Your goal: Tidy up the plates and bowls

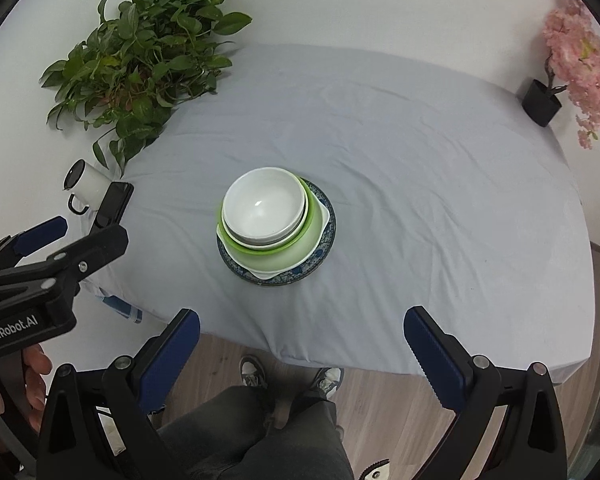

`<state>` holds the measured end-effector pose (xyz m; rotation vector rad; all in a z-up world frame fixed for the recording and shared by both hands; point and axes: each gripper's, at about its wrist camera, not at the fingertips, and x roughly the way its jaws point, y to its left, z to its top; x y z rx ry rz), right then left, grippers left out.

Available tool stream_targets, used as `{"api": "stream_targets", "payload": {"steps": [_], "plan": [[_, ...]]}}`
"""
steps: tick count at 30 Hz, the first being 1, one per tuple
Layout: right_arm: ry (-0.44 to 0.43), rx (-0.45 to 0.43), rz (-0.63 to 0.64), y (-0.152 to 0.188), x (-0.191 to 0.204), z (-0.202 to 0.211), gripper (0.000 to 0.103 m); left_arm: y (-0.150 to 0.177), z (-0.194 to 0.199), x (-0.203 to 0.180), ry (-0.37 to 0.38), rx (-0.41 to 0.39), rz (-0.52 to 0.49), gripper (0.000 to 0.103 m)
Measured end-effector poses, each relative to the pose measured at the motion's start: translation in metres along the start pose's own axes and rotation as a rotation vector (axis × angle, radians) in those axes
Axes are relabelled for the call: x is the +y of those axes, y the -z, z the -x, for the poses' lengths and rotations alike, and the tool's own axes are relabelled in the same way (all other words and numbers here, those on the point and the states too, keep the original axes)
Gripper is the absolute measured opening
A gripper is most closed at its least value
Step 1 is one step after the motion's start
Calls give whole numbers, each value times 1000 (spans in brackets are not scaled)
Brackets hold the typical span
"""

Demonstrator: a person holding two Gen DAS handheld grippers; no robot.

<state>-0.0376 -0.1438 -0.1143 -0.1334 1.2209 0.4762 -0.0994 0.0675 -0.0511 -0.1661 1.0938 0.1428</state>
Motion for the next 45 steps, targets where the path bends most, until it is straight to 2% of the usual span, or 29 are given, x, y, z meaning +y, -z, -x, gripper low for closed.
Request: {"api": "stream_targets", "payload": {"steps": [5, 9, 18, 27, 45], "plan": [[37, -26, -25, 7, 17, 12, 103, 1, 9, 10, 10, -34, -56, 102], [59, -36, -39, 11, 31, 18, 103, 0, 13, 17, 45, -50, -76, 102], [95, -60, -57, 10, 48, 26, 103, -8, 9, 28, 59, -52, -103, 102], [80, -107, -22, -3, 58, 26, 103, -14, 5, 28, 68, -55, -131, 102], [81, -83, -10, -17, 54, 2, 103, -24, -6, 19, 60, -31, -147, 102]]}}
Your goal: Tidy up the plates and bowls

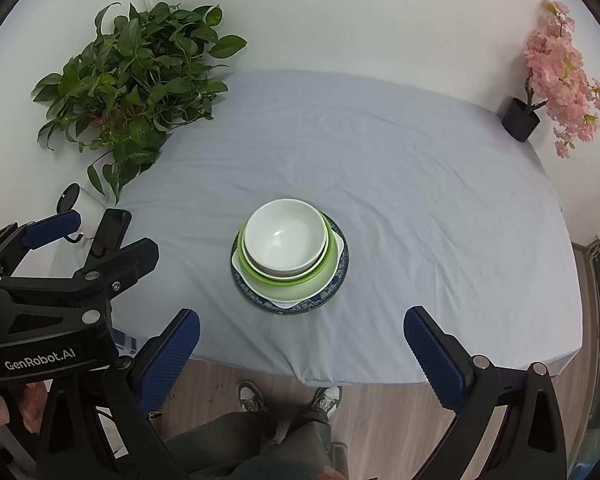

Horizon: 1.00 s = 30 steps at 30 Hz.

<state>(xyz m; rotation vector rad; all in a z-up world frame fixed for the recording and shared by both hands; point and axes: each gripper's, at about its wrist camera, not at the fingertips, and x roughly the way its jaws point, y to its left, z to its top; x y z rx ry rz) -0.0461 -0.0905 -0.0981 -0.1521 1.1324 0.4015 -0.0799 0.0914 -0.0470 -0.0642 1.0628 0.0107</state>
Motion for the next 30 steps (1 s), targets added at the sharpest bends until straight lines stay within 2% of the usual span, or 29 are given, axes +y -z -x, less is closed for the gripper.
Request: {"api": "stream_targets", "payload": {"steps": [19, 30], "plan": [[-23, 16, 9, 2, 1, -13, 103, -2, -7, 1, 0, 12, 21, 102], [-42, 45, -5, 8, -10, -29, 103, 3, -19, -15, -81, 20, -6, 102]]}}
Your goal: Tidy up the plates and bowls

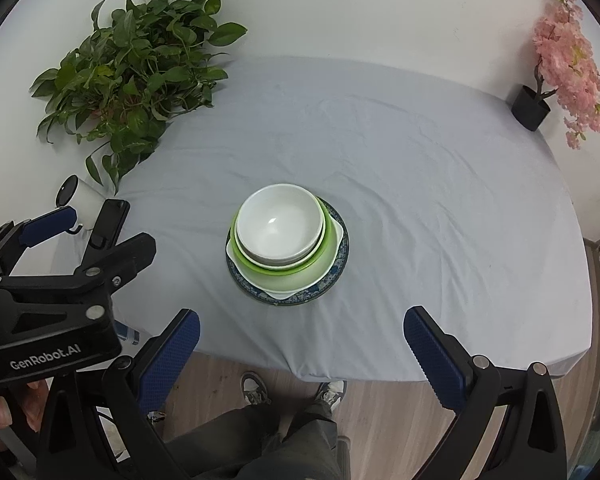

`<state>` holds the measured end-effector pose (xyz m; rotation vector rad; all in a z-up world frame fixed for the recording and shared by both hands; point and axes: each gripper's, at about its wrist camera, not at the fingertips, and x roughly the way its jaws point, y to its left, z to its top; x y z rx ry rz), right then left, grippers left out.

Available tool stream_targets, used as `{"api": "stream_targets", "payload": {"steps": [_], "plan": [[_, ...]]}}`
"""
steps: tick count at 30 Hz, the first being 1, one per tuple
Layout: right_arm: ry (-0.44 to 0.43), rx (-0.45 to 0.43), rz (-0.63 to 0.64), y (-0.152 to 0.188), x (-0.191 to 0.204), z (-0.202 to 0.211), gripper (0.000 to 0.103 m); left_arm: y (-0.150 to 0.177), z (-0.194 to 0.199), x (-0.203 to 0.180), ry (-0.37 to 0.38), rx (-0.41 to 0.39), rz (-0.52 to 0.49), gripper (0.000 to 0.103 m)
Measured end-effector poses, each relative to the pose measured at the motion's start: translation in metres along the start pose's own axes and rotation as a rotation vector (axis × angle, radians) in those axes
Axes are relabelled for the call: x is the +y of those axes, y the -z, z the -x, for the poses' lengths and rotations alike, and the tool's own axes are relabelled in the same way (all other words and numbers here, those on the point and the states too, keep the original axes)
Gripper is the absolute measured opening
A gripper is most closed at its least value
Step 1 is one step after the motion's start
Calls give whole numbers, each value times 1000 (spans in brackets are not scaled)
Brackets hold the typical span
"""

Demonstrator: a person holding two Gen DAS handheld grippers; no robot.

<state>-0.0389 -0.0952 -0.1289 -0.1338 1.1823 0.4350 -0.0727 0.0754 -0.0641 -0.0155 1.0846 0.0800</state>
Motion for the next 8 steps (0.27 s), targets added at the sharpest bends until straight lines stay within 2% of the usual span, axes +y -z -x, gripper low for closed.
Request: {"api": "stream_targets", "payload": {"steps": [5, 8], "plan": [[-12, 5, 23, 1, -8, -11, 103, 3, 1, -8, -47, -38, 28, 102], [-37, 8, 39, 0, -15, -18, 103, 1, -3, -14, -50, -22, 55, 102]]}}
